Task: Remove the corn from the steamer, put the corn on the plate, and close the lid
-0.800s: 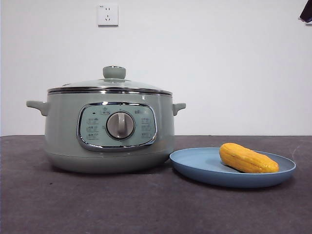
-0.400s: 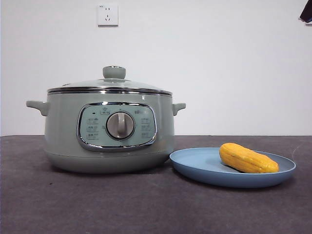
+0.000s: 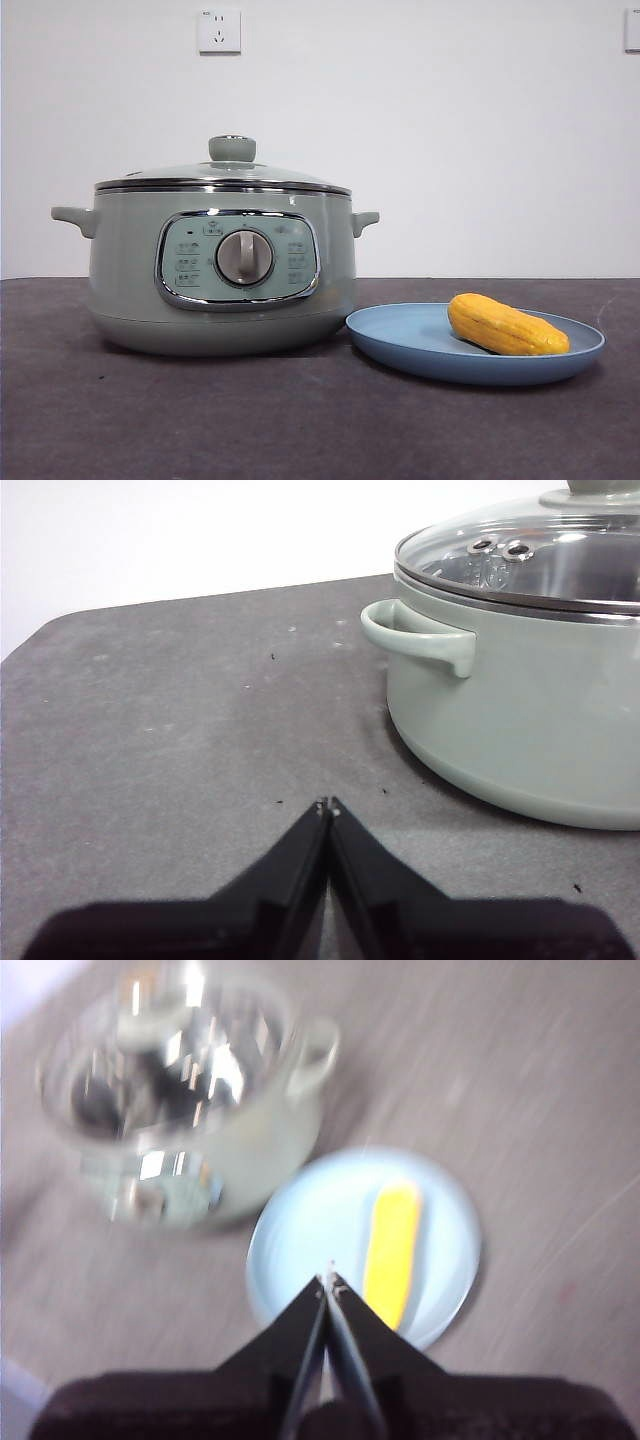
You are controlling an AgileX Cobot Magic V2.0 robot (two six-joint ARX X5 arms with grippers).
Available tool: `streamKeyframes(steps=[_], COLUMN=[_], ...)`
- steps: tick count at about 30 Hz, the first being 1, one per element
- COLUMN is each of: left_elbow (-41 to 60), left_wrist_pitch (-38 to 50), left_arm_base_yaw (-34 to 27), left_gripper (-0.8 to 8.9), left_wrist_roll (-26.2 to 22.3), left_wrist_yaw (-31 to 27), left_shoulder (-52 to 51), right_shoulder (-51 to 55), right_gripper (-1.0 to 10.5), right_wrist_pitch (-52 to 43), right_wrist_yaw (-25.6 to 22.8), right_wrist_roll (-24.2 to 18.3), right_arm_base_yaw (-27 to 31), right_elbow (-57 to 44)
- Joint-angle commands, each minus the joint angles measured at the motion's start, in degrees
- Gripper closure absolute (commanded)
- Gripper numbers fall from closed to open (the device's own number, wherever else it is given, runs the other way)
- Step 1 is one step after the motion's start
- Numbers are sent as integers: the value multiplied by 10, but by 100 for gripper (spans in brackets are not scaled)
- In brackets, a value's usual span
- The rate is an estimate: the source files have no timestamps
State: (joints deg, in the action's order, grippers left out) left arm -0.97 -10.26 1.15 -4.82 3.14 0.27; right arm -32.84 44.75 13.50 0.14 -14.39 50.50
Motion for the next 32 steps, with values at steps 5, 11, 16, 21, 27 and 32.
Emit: streamKeyframes(steps=[5, 11, 16, 21, 27, 32], left_elbow=[8, 8, 8, 8, 8, 8], left_wrist_pitch=[3, 3, 3, 3, 3, 3], left_arm_base_yaw=[-2, -2, -2, -2, -2, -2], left_gripper=[817, 817, 817, 817, 817, 817], left_wrist_roll=[6, 6, 6, 6, 6, 6], left_wrist_yaw=[-1, -1, -1, -1, -1, -1], left_shoulder=[-2, -2, -2, -2, -2, -2], right_shoulder=[139, 240, 292, 325, 328, 328], right_gripper=[946, 946, 946, 946, 946, 946], right_wrist_pitch=[-188, -342, -395, -394, -353, -354], right_wrist_yaw=[-1, -6, -3, -3, -3, -3], right_wrist_roll=[-1, 4, 7, 20, 21, 34], right_arm_base_yaw=[74, 96, 95, 95, 95, 95], right_elbow=[-163, -349, -453, -497, -502, -502])
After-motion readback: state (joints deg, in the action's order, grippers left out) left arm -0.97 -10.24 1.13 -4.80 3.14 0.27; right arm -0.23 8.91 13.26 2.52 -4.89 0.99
